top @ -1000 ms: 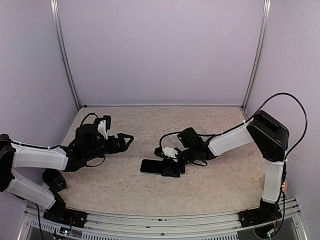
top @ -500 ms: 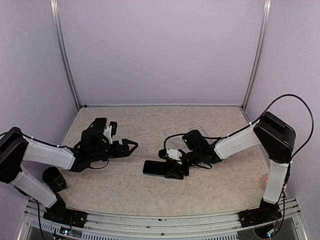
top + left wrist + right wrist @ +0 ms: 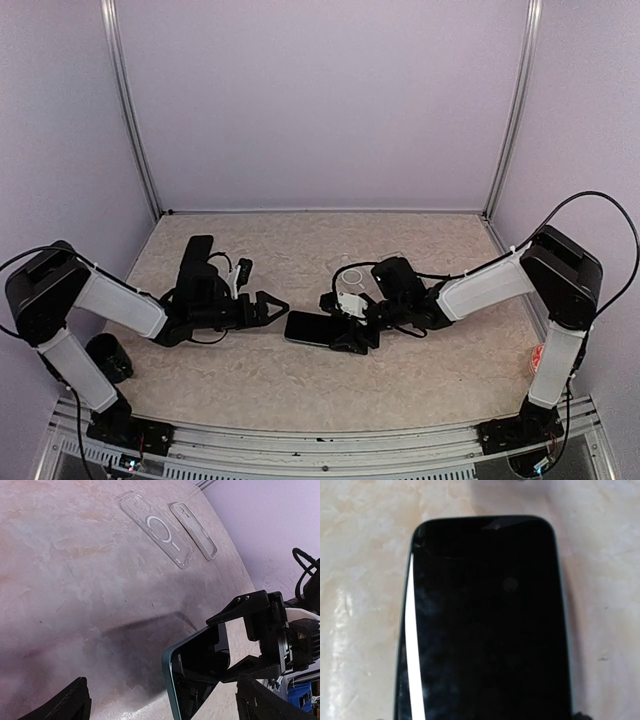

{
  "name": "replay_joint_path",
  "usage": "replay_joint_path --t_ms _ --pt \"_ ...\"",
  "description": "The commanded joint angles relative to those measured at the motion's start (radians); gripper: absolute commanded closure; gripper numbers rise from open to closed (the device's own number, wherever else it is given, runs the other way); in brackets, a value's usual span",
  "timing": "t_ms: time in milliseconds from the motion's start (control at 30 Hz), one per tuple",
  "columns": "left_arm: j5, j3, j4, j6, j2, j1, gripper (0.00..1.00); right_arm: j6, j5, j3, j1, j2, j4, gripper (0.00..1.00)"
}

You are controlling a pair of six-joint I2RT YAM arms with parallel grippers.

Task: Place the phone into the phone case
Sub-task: Pass from the right arm to the left

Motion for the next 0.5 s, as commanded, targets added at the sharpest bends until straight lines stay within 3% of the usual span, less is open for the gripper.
replay_joint_path --t_ms 0,467 --pt "0.099 0.036 0.074 -0.018 0.032 -0.011 0.02 -0.015 0.001 -0.018 0.017 -0.055 0.09 0.28" --pt "0.262 0.12 0.123 -0.052 0.17 -0.049 0.08 -0.033 0.02 -0.064 0.034 -0.109 0.141 0.27"
